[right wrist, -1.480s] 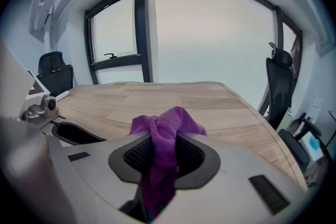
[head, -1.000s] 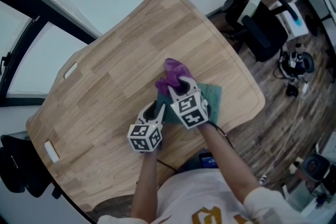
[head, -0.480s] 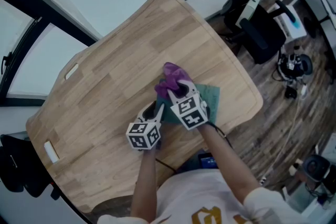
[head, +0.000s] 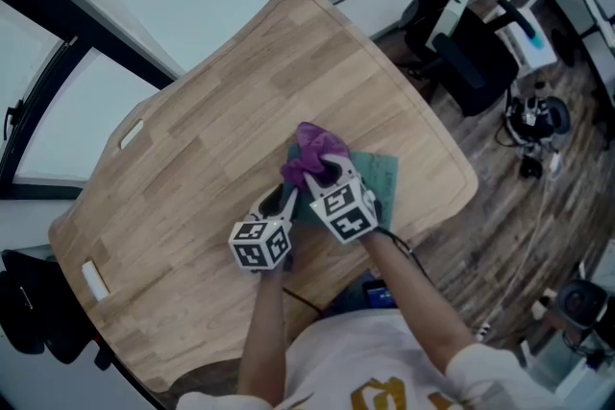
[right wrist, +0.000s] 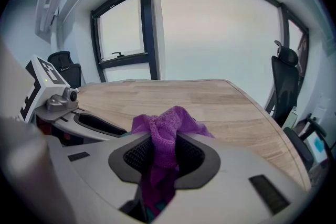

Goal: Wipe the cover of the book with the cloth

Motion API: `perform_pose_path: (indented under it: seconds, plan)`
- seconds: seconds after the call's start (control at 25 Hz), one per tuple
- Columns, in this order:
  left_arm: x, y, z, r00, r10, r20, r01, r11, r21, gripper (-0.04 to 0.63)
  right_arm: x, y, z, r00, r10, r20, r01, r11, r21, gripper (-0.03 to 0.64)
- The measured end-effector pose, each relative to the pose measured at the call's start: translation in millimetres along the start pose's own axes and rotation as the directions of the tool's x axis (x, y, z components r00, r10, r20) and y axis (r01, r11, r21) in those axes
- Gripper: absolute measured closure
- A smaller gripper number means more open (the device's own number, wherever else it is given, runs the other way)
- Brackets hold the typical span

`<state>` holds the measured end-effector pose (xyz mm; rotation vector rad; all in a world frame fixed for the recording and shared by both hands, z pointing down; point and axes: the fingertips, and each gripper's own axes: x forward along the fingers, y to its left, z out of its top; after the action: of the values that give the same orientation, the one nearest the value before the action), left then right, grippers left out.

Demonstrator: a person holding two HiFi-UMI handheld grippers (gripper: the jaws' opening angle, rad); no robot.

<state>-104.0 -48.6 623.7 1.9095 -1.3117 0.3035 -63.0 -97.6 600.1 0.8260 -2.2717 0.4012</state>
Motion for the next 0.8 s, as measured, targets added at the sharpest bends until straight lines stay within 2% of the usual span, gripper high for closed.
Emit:
perform_pose_path:
  seconds: [0.64, 0.8]
  plan:
    - [0.7, 1.6, 0.3, 1.000, -0.009, -0.008, 0.009, 1.000, -0.011, 0.465, -11.4, 15.0, -13.8, 0.999, 0.035, -0.008, -0.035, 0.999, -0.014, 0.518]
    - [1.2, 3.0, 0.0, 1.000, -0.023, -0.017, 0.022, 0.999, -0.040, 0.468, -14.1, 17.7, -17.1, 0.999, 0.037, -0.007, -0.037, 0.999, -0.024, 0.518]
